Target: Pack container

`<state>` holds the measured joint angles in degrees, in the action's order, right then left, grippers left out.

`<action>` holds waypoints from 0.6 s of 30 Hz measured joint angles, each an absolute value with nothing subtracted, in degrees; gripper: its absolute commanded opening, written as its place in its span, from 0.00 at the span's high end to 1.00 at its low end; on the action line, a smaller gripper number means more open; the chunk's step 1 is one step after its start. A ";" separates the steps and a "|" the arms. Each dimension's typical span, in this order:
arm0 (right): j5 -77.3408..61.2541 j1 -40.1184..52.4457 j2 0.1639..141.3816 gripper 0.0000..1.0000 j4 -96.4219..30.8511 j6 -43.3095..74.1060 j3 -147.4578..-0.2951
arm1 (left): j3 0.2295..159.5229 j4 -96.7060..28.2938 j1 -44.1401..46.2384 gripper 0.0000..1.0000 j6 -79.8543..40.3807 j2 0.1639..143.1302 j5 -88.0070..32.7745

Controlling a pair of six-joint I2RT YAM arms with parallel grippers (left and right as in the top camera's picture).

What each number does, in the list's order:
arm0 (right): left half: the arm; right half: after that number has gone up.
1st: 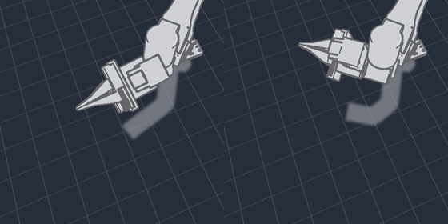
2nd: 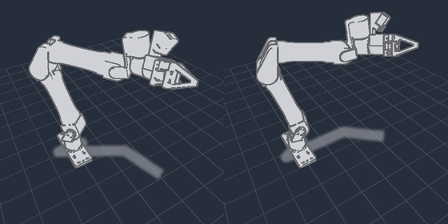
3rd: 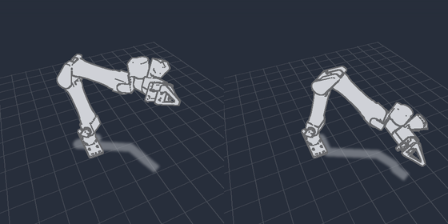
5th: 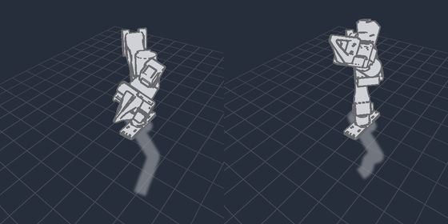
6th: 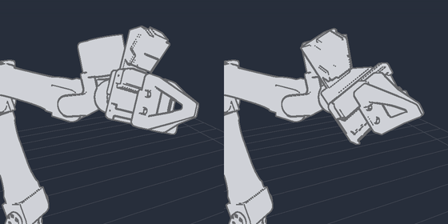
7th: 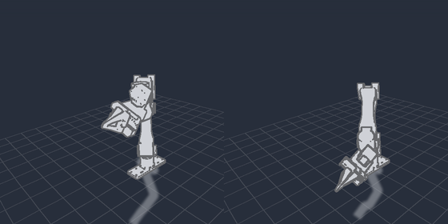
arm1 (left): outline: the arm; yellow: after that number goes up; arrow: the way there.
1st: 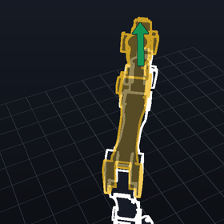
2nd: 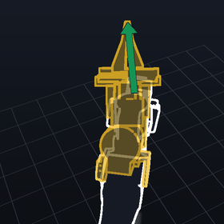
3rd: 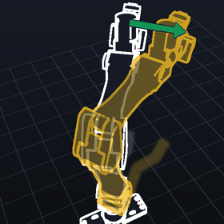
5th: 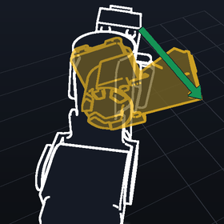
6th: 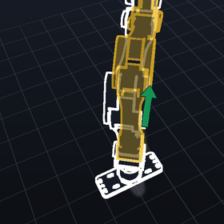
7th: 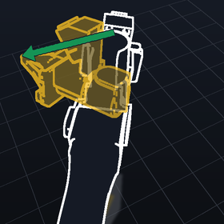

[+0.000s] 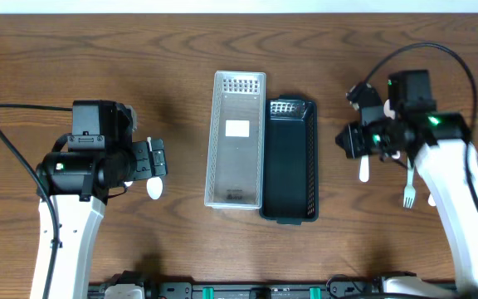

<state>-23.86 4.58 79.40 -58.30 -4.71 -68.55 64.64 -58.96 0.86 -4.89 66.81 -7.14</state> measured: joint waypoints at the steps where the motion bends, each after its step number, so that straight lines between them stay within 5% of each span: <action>1: -23.94 5.30 77.71 0.90 -61.04 -5.54 -68.75 | 64.64 -58.98 0.86 0.02 -4.89 66.81 -7.14; 8: -24.45 14.87 72.53 0.89 -75.79 -9.08 -68.73 | 64.64 -58.92 0.86 0.02 -4.89 66.81 -7.14; 18: -24.60 22.55 71.81 0.94 -74.17 -9.21 -60.66 | 64.64 -58.92 0.86 0.02 -4.89 66.81 -7.11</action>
<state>-24.60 22.55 71.81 -74.17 -9.21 -60.66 64.64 -58.92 0.86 -4.89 66.81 -7.11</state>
